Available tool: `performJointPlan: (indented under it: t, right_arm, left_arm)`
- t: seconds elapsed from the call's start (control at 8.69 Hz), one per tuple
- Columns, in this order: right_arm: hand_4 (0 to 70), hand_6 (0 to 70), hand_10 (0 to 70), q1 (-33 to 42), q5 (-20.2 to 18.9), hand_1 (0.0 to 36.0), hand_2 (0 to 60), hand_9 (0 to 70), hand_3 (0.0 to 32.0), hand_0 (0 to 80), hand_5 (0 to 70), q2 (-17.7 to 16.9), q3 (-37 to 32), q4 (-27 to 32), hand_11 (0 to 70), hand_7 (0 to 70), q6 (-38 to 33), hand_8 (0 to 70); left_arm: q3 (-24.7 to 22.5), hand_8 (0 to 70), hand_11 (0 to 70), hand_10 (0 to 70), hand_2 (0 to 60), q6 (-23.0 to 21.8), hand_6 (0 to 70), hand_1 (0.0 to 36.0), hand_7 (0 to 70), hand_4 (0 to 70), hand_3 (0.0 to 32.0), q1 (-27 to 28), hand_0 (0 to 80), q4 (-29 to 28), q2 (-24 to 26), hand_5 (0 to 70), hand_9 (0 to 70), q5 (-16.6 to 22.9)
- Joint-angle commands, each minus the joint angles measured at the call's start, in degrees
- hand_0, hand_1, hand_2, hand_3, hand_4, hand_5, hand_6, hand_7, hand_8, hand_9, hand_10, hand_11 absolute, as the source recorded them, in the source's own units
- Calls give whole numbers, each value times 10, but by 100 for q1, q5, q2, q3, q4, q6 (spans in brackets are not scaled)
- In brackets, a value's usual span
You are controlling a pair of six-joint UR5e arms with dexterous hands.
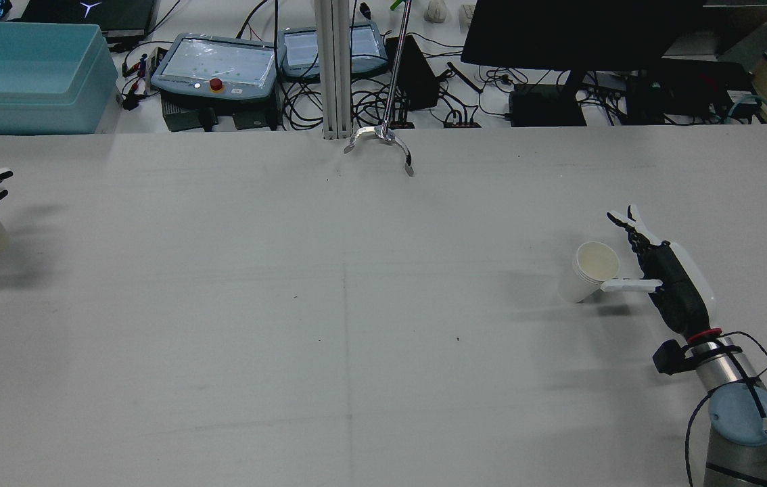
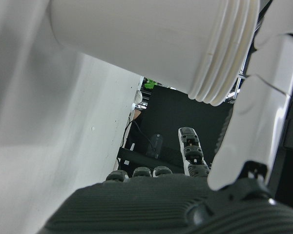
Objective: Pour water
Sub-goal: 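Wrap the right hand fingers around the second white paper cup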
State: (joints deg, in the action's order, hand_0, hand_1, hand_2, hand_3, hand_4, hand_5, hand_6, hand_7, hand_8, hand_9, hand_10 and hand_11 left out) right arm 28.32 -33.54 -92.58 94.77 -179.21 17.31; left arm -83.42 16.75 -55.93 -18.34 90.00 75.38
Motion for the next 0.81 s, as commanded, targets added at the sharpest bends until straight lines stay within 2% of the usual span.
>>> performJointPlan:
  t: [0.0,0.69]
  right_arm:
    - [59,0,0,-28,-4,149,0,0,0,530,88,546,-414,0,0,0,9,0]
    - [94,0,0,-37,-12,149,0,0,0,533,101,732,-460,0,0,11,-26,0]
  left_arm:
    - [-42,62,123,70,600,-14,109,360,180,700,0,3,550,5,-9,700,87,3]
    - [-34,66,128,73,600,-14,114,360,186,700,0,3,559,5,-9,700,91,-6]
